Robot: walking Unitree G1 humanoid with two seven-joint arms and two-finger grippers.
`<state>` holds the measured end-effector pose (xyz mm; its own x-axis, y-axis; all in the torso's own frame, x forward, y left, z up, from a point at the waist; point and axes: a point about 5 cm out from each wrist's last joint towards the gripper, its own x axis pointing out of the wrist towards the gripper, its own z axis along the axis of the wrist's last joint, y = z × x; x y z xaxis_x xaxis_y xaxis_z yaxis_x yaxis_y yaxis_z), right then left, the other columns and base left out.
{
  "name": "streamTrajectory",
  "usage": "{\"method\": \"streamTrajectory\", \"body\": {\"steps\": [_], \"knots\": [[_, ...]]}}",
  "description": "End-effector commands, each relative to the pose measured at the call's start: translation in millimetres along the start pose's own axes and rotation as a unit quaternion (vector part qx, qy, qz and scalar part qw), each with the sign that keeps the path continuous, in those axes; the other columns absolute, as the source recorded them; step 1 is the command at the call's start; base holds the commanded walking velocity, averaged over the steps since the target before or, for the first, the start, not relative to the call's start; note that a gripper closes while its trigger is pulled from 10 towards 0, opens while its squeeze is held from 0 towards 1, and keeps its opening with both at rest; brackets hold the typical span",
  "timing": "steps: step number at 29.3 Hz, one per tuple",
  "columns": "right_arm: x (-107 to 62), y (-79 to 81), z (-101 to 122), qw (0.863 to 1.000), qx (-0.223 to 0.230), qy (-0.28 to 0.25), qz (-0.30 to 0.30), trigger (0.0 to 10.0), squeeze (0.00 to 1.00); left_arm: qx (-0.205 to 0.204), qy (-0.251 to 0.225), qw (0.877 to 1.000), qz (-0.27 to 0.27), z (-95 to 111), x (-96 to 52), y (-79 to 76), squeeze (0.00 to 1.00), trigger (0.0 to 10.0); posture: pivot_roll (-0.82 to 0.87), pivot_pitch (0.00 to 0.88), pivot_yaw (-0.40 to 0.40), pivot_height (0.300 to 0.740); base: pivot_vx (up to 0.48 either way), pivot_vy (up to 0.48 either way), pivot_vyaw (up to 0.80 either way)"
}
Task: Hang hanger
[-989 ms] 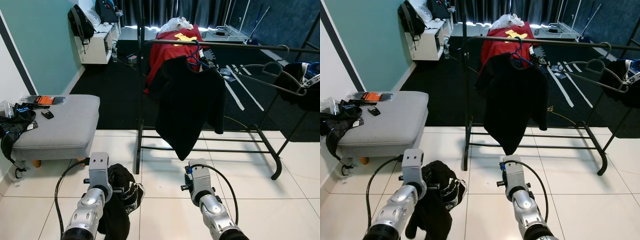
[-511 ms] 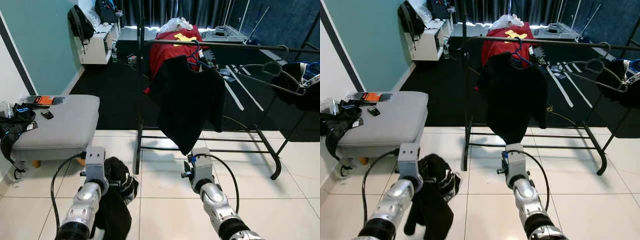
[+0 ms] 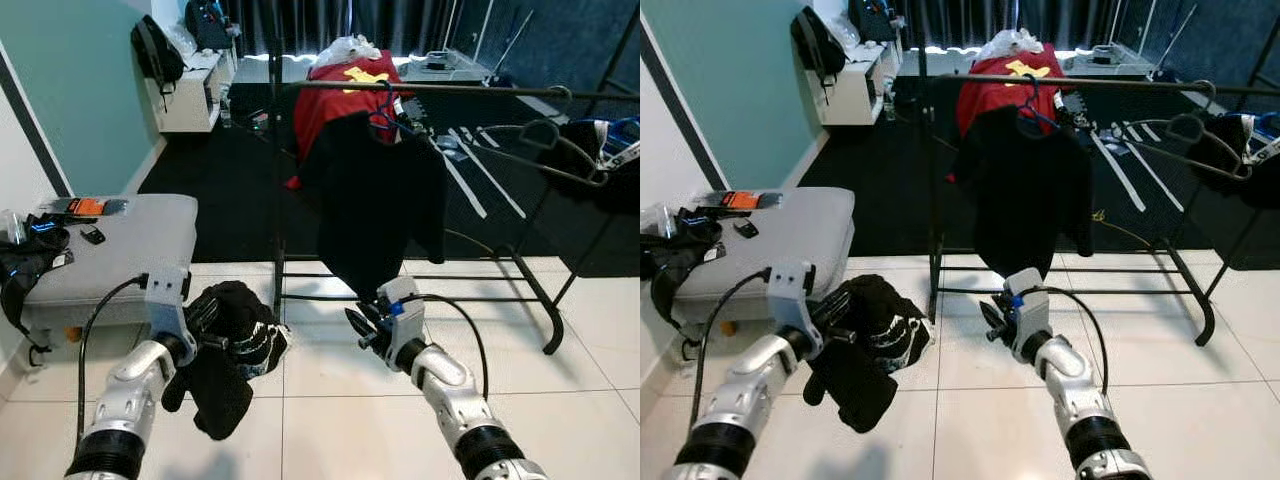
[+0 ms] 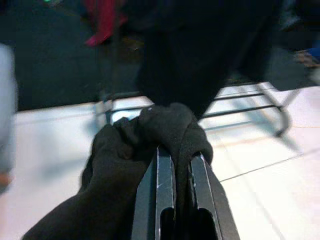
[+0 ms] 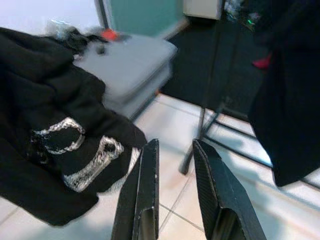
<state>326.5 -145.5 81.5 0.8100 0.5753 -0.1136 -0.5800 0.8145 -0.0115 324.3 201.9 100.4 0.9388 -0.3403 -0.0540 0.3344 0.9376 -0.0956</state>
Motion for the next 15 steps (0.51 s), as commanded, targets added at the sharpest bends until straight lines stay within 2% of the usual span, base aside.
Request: {"method": "streamTrajectory", "body": {"steps": [1, 5, 6, 8, 9, 10, 11, 12, 13, 15], "knots": [[1.6, 1.9, 8, 0.999, 0.007, -0.014, 0.032, 10.0, 0.0, 0.01, -0.036, 0.999, -0.036, 23, 6.6, -2.5, 0.0, 10.0, -0.01, 0.0, 0.011, 0.74, 0.0, 0.0, 0.0], [2.6, -3.1, 16, 0.999, 0.013, -0.029, 0.035, 10.0, 0.0, 0.016, -0.045, 0.998, -0.044, 30, 8.8, -2.3, 0.0, 10.0, 0.0, 0.0, 0.009, 0.74, 0.0, 0.0, 0.0], [3.4, -8.1, 26, 0.998, 0.035, -0.05, 0.034, 10.0, 0.0, 0.011, -0.055, 0.997, -0.059, 34, 8.0, -3.9, 0.0, 10.0, 0.01, 0.0, 0.009, 0.74, 0.0, 0.0, 0.0], [3.8, -11.3, 32, 0.996, 0.051, -0.066, 0.034, 10.0, 0.0, 0.007, -0.061, 0.996, -0.069, 38, 7.4, -5.3, 0.0, 10.0, 0.01, 0.0, 0.009, 0.74, 0.0, 0.0, 0.0], [2.5, -15.8, 36, 0.995, 0.059, -0.06, 0.048, 10.0, 0.0, -0.005, -0.073, 0.993, -0.098, 44, 5.6, -8.8, 0.0, 10.0, 0.01, 0.0, 0.011, 0.74, 0.0, 0.0, 0.0], [2.5, -15.8, 36, 0.995, 0.059, -0.06, 0.048, 10.0, 0.0, -0.005, -0.073, 0.993, -0.098, 44, 5.6, -8.8, 0.0, 10.0, 0.01, 0.0, 0.011, 0.74, 0.0, 0.0, 0.0], [-0.3, -19.4, 38, 0.995, 0.051, -0.049, 0.071, 10.0, 0.0, -0.023, -0.085, 0.986, -0.141, 52, 3.2, -14.5, 0.0, 10.0, 0.0, 0.0, 0.01, 0.74, 0.0, 0.0, 0.0], [-0.3, -19.4, 38, 0.995, 0.051, -0.049, 0.071, 10.0, 0.0, -0.023, -0.085, 0.986, -0.141, 52, 3.2, -14.5, 0.0, 10.0, 0.0, 0.0, 0.01, 0.74, 0.0, 0.0, 0.0], [-3.1, -21.3, 39, 0.994, 0.042, -0.038, 0.088, 10.0, 0.0, -0.035, -0.091, 0.98, -0.171, 57, 1.1, -18.8, 0.0, 10.0, 0.0, 0.0, 0.011, 0.74, 0.0, 0.0, 0.0], [-3.1, -21.3, 39, 0.994, 0.042, -0.038, 0.088, 10.0, 0.0, -0.035, -0.091, 0.98, -0.171, 57, 1.1, -18.8, 0.0, 10.0, 0.0, 0.0, 0.011, 0.74, 0.0, 0.0, 0.0]]}}
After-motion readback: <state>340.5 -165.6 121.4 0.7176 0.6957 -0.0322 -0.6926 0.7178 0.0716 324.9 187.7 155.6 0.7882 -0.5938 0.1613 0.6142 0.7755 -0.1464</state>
